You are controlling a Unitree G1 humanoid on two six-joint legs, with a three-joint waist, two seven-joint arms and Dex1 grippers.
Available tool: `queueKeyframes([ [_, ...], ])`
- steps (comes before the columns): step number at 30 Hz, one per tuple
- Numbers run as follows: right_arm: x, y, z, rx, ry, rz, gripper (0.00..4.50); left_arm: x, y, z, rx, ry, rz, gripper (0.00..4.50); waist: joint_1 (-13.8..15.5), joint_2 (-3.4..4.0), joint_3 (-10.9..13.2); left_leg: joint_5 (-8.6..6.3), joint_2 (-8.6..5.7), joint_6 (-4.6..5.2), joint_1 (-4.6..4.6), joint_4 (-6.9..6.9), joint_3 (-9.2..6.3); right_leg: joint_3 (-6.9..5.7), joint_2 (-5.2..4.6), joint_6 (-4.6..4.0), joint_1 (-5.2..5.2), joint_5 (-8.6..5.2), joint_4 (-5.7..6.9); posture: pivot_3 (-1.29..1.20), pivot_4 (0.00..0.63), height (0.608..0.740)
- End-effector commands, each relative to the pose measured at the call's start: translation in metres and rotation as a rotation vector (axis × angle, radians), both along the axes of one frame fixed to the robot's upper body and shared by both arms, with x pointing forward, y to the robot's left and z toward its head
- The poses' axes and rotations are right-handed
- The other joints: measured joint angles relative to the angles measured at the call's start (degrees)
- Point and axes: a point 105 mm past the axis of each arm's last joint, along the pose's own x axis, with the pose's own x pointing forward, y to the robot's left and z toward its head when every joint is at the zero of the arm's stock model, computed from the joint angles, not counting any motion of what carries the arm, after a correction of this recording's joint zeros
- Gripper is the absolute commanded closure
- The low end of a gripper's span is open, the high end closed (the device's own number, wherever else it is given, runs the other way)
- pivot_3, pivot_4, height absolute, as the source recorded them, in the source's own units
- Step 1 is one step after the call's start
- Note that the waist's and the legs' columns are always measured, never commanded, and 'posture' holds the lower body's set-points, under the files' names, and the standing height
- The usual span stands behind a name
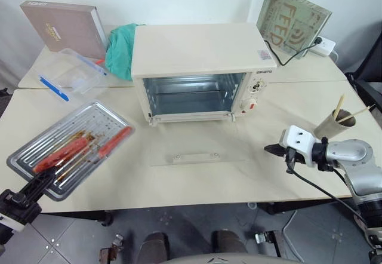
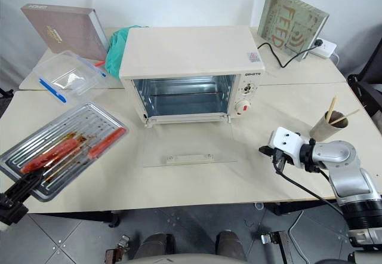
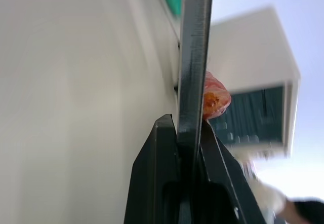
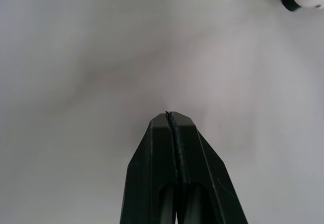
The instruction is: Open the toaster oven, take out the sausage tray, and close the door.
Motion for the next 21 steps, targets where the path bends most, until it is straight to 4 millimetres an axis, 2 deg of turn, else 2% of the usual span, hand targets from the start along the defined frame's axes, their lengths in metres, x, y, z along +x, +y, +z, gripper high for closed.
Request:
queueKeyframes([
  [1, -0.003, 0.016, 0.002, 0.061, 0.027, 0.043, 4.45, 0.005, 0.002, 0.012, 0.004, -0.049, 0.035, 4.50, 0.00, -0.05, -0.03, 0.00, 0.00, 0.00, 0.00, 0.00, -0.01, 0.00, 0.00, 0.00, 0.00, 0.00, 0.00, 0.00, 0.150, 0.740],
  [5, -0.007, 0.040, 0.022, 0.228, 0.078, 0.070, 4.45, 0.017, -0.002, 0.011, -0.026, -0.055, 0.043, 4.50, -0.13, -0.04, -0.02, -0.01, 0.03, -0.01, -0.01, -0.03, 0.01, 0.00, 0.02, 0.00, -0.03, 0.00, 0.00, 0.00, 0.150, 0.740],
  [8, -0.015, 0.052, 0.037, 0.313, 0.116, 0.099, 4.45, 0.019, 0.003, 0.011, -0.035, -0.051, 0.055, 4.50, -0.01, -0.01, 0.00, -0.01, 0.03, -0.01, -0.06, -0.02, 0.00, 0.01, 0.01, 0.01, -0.08, 0.01, 0.01, 0.00, 0.150, 0.740],
  [12, -0.018, 0.060, 0.053, 0.415, 0.145, 0.096, 4.45, 0.024, 0.007, 0.015, -0.044, -0.063, 0.067, 4.50, 0.09, -0.02, 0.00, -0.02, 0.02, -0.01, -0.07, -0.01, -0.02, 0.01, 0.00, 0.01, -0.07, 0.01, 0.00, 0.00, 0.150, 0.740],
  [16, -0.012, 0.060, 0.074, 0.493, 0.110, 0.073, 4.45, 0.027, 0.012, 0.013, -0.066, -0.055, 0.078, 4.50, 0.10, -0.02, 0.00, -0.03, 0.02, 0.00, -0.07, 0.01, -0.02, 0.00, -0.01, 0.01, -0.07, 0.01, 0.01, 0.00, 0.150, 0.740],
  [18, -0.010, 0.056, 0.076, 0.478, 0.094, 0.056, 4.45, 0.027, 0.014, 0.012, -0.074, -0.050, 0.080, 4.50, 0.10, -0.06, 0.01, -0.03, 0.02, 0.00, -0.08, -0.03, -0.02, 0.00, 0.00, 0.01, -0.08, 0.01, -0.01, 0.00, 0.150, 0.740],
  [21, -0.009, 0.037, 0.053, 0.346, 0.086, 0.009, 4.45, 0.028, 0.014, 0.009, -0.080, -0.036, 0.071, 4.50, 0.25, -0.07, 0.01, -0.04, 0.01, -0.01, -0.11, -0.06, -0.01, -0.01, 0.00, 0.01, -0.11, 0.01, -0.04, 0.00, 0.150, 0.740],
])
